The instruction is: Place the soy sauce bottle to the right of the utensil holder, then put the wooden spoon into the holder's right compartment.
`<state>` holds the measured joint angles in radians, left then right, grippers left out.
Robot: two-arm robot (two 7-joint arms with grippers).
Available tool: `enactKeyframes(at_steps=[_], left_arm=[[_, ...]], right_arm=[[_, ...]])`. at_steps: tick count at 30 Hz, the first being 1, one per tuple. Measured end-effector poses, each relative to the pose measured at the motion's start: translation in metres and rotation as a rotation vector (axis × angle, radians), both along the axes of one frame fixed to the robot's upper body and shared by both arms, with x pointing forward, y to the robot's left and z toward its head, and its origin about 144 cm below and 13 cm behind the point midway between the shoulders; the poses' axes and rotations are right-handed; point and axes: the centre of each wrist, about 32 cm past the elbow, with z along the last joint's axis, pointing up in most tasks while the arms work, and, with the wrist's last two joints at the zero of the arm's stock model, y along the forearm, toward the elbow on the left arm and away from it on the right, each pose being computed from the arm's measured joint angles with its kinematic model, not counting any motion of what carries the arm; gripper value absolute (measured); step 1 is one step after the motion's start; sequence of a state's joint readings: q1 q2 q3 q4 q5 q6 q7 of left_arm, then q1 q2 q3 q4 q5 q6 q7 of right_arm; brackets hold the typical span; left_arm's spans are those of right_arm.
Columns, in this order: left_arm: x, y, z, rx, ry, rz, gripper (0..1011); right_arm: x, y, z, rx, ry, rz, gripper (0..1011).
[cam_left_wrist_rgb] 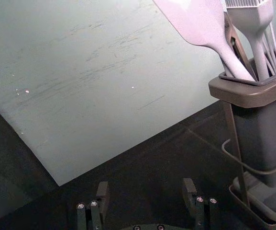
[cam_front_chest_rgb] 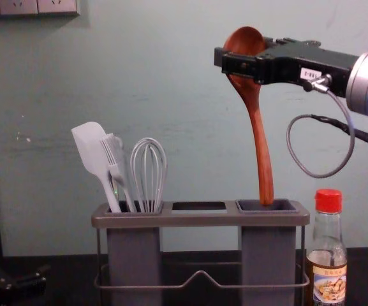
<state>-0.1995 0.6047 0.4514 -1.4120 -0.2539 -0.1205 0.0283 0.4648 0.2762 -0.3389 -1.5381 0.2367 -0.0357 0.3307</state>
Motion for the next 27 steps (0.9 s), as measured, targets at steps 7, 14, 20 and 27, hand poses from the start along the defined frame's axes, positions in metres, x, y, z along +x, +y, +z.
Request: enactKeyframes(at_steps=[7, 14, 20, 27], left_arm=[[0.0, 0.0, 0.0, 0.0, 0.0, 0.0, 1005], [0.0, 0.0, 0.0, 0.0, 0.0, 0.0, 1005], [0.0, 0.0, 0.0, 0.0, 0.0, 0.0, 1005], [0.0, 0.0, 0.0, 0.0, 0.0, 0.0, 1005]], right_arm=[[0.003, 0.001, -0.005, -0.004, 0.011, -0.003, 836], [0.002, 0.002, -0.011, -0.006, 0.023, 0.002, 836], [-0.008, 0.0, -0.018, -0.01, 0.048, 0.008, 836], [-0.023, -0.009, -0.022, -0.009, 0.079, 0.005, 836]])
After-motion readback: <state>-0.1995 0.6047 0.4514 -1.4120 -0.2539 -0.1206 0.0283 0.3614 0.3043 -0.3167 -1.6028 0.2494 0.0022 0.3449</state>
